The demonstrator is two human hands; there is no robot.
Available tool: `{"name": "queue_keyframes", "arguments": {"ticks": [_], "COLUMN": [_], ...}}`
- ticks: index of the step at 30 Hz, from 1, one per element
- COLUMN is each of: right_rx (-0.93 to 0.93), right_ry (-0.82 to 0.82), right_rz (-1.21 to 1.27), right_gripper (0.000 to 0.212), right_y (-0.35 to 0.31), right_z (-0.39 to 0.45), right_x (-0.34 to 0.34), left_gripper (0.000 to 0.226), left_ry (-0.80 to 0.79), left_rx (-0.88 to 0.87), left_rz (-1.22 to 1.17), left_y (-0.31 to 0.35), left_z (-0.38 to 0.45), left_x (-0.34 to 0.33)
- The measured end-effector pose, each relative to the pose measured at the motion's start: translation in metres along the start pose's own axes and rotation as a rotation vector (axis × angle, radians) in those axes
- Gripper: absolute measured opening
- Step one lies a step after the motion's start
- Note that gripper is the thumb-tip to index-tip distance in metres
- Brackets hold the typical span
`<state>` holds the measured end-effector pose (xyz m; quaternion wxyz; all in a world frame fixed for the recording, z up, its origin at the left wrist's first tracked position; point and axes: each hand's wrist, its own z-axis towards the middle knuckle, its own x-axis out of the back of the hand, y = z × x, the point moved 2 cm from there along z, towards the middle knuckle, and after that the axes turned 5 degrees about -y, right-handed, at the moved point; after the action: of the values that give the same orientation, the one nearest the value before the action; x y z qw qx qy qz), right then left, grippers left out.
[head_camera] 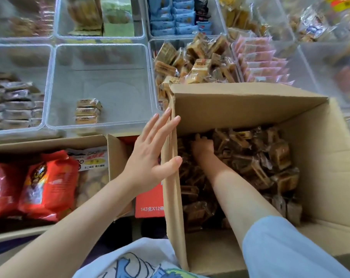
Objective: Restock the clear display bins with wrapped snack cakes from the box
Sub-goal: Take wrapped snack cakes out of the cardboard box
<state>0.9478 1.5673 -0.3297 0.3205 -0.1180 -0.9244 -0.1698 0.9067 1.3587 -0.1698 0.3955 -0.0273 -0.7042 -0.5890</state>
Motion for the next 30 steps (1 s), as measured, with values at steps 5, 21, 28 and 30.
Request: {"name": "queue_keyframes", "arguments": {"ticks": [5,21,28,30], "right_rx": [-0.032,0.795,0.544,0.546], "right_ry": [0.04,0.11,0.392,0.366], "right_rz": [0.035,1.765,0.967,0.846], "right_gripper": [0.038,0.035,0.035,0.036], "right_y": [0.009,0.023,-0.066,-0.094], "right_z": [-0.027,-0.223,-0.2,-0.189], "right_x": [0.02,0.17,0.219,0.228], "left_gripper": [0.071,0.063,0.075,0.079], "left_ry": [-0.018,0.187,0.227,0.203], "left_rx": [0.005,0.087,0.023,0.037], "left_rz": [-0.011,-0.61,-0.453,-0.367], "left_y": [0.001,0.032,-0.039,-0.068], "left_z": [0.001,0.011,-0.004,-0.011], "left_x": [0.002,0.08,0.164,0.182]}}
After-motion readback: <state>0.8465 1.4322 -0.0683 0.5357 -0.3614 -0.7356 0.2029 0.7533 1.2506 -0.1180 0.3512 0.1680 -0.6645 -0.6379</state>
